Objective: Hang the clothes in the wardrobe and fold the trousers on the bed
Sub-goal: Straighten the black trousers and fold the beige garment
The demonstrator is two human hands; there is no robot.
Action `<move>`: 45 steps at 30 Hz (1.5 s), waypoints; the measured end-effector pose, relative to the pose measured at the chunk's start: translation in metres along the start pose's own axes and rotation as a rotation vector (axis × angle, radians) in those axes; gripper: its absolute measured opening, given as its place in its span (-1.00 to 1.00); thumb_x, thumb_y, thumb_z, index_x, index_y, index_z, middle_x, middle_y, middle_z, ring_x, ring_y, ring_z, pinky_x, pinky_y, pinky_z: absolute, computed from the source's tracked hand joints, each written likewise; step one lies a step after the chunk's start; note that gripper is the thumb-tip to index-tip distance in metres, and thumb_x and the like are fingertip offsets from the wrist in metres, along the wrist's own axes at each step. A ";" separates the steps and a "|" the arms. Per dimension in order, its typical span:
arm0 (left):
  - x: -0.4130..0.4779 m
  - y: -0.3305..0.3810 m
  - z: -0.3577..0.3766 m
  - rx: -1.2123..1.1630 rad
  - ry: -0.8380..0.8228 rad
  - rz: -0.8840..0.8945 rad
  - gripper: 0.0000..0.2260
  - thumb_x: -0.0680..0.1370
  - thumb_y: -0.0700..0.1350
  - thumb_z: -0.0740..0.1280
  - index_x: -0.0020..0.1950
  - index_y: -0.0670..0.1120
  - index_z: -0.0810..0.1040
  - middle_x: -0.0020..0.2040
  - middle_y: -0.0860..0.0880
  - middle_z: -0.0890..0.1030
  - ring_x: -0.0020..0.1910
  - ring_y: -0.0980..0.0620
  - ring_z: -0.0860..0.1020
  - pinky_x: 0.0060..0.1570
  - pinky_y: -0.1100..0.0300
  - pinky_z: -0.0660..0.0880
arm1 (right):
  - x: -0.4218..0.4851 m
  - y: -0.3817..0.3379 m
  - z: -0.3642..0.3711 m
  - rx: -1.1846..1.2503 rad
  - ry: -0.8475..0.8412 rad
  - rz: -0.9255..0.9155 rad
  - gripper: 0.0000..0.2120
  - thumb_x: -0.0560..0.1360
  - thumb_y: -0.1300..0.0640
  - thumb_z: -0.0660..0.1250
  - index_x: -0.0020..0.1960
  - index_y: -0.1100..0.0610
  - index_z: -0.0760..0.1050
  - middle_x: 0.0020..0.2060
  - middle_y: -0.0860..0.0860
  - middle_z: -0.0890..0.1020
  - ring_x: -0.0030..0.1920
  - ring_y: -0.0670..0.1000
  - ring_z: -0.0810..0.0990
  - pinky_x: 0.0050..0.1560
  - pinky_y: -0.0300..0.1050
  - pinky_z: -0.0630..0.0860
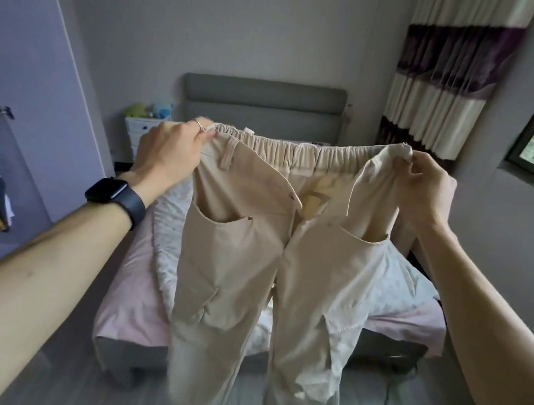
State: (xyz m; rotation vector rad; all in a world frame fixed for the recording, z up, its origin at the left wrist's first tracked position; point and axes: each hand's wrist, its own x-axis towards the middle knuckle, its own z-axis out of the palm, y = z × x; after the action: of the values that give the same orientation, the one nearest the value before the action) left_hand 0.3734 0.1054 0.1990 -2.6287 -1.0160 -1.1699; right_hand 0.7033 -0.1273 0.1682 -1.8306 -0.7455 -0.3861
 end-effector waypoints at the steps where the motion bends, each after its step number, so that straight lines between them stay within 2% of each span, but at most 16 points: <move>1: 0.005 -0.002 0.004 0.001 0.000 -0.007 -0.71 0.69 0.08 0.17 0.25 -0.02 0.58 0.05 -0.29 0.65 0.04 -0.36 0.57 -0.06 -0.15 0.55 | 0.005 -0.002 0.005 -0.003 0.001 0.000 -0.70 0.57 -0.18 0.24 0.18 -0.11 0.61 -0.16 -0.14 0.63 -0.07 -0.05 0.62 -0.04 -0.16 0.48; 3: 0.017 -0.007 0.013 0.007 -0.004 -0.024 -0.70 0.70 0.06 0.16 0.26 -0.04 0.58 0.04 -0.31 0.63 0.03 -0.37 0.56 -0.07 -0.14 0.53 | 0.015 -0.005 0.017 -0.011 0.003 -0.010 -0.71 0.55 -0.22 0.22 0.19 -0.18 0.56 -0.18 -0.14 0.63 -0.09 -0.04 0.61 -0.04 -0.11 0.50; 6: 0.039 -0.021 0.030 0.017 -0.014 -0.059 -0.69 0.70 0.06 0.15 0.27 -0.06 0.57 0.04 -0.32 0.62 0.03 -0.37 0.55 -0.09 -0.11 0.49 | 0.036 -0.009 0.039 -0.018 -0.001 -0.032 -0.72 0.53 -0.26 0.20 0.18 -0.24 0.48 -0.27 -0.17 0.58 -0.13 -0.03 0.55 -0.10 -0.10 0.43; 8: 0.060 -0.032 0.048 0.017 -0.017 -0.072 -0.68 0.70 0.06 0.14 0.26 -0.08 0.57 0.06 -0.32 0.62 0.04 -0.37 0.55 -0.08 -0.12 0.49 | 0.055 -0.009 0.060 -0.028 -0.011 -0.040 -0.73 0.53 -0.27 0.18 0.18 -0.24 0.46 -0.31 -0.19 0.55 -0.15 -0.02 0.52 -0.11 -0.09 0.41; 12: 0.105 -0.053 0.091 -0.005 -0.013 -0.078 -0.69 0.70 0.04 0.15 0.23 -0.12 0.58 0.09 -0.30 0.63 0.07 -0.35 0.56 -0.01 -0.15 0.52 | 0.100 0.001 0.110 -0.036 -0.022 -0.045 -0.73 0.53 -0.25 0.18 0.19 -0.23 0.45 -0.23 -0.17 0.57 -0.14 0.00 0.52 -0.10 -0.06 0.41; 16: 0.162 -0.081 0.154 -0.057 0.036 -0.097 -0.74 0.69 0.02 0.18 0.22 -0.05 0.58 0.10 -0.25 0.65 0.06 -0.33 0.58 -0.03 -0.11 0.53 | 0.161 0.023 0.183 -0.004 -0.020 -0.070 -0.71 0.54 -0.26 0.15 0.18 -0.20 0.45 -0.29 -0.17 0.56 -0.16 -0.01 0.53 -0.13 -0.05 0.43; 21: 0.251 -0.114 0.244 -0.037 0.003 -0.185 -0.75 0.69 0.01 0.18 0.23 -0.03 0.58 0.11 -0.25 0.65 0.04 -0.33 0.59 -0.06 -0.05 0.50 | 0.252 0.051 0.287 -0.018 -0.101 -0.073 -0.79 0.58 -0.16 0.18 0.15 -0.16 0.49 -0.19 -0.11 0.61 -0.13 0.01 0.50 -0.12 -0.08 0.36; 25: 0.310 -0.135 0.311 -0.044 0.003 -0.278 -0.75 0.69 0.01 0.20 0.20 -0.05 0.61 0.08 -0.27 0.65 0.00 -0.35 0.59 -0.09 -0.03 0.49 | 0.318 0.070 0.362 -0.063 -0.146 -0.063 -0.75 0.60 -0.13 0.16 0.20 -0.13 0.51 -0.03 -0.02 0.68 0.01 0.16 0.60 -0.08 -0.04 0.42; 30: 0.362 -0.172 0.398 0.012 -0.124 -0.338 -0.73 0.68 0.03 0.18 0.23 -0.03 0.59 0.11 -0.28 0.64 0.03 -0.35 0.59 -0.04 -0.10 0.55 | 0.360 0.110 0.454 -0.155 -0.272 -0.020 -0.76 0.63 -0.06 0.17 0.21 -0.05 0.52 0.04 0.06 0.68 0.09 0.25 0.58 -0.01 0.05 0.50; 35: 0.367 -0.231 0.513 0.139 -0.258 -0.408 -0.71 0.68 0.11 0.15 0.17 0.04 0.61 0.05 -0.20 0.66 -0.03 -0.27 0.62 -0.23 0.07 0.45 | 0.370 0.175 0.563 -0.287 -0.409 -0.032 -0.81 0.62 0.02 0.16 0.03 0.04 0.53 -0.07 0.14 0.66 0.01 0.29 0.57 -0.20 0.00 0.37; 39: 0.374 -0.276 0.613 0.072 -0.414 -0.452 -0.72 0.70 0.05 0.14 0.17 -0.05 0.58 0.04 -0.22 0.66 -0.01 -0.28 0.60 -0.20 0.03 0.44 | 0.369 0.227 0.648 -0.321 -0.461 0.075 -0.84 0.60 0.04 0.19 0.03 0.02 0.54 -0.07 0.13 0.67 0.00 0.25 0.59 -0.20 -0.06 0.31; 42: 0.383 -0.304 0.691 0.024 -0.460 -0.527 -0.75 0.69 -0.01 0.17 0.18 -0.09 0.57 0.06 -0.23 0.64 0.02 -0.29 0.59 -0.17 0.05 0.41 | 0.375 0.265 0.721 -0.343 -0.511 0.138 -0.84 0.60 0.10 0.20 0.07 0.07 0.55 -0.01 0.18 0.67 0.03 0.26 0.60 -0.16 -0.08 0.28; 45: 0.384 -0.327 0.769 -0.028 -0.486 -0.612 -0.75 0.69 -0.04 0.17 0.18 -0.13 0.57 0.08 -0.25 0.63 0.06 -0.31 0.58 -0.09 0.01 0.47 | 0.375 0.308 0.792 -0.389 -0.541 0.185 -0.84 0.59 0.14 0.20 0.09 0.11 0.53 0.01 0.20 0.66 0.05 0.27 0.59 -0.14 -0.07 0.27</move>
State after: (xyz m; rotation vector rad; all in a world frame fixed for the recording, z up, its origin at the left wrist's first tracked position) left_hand 0.8451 0.8210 -0.1340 -2.7700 -2.0038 -0.5916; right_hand 1.1191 0.6469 -0.1328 -2.3922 -0.8958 0.1067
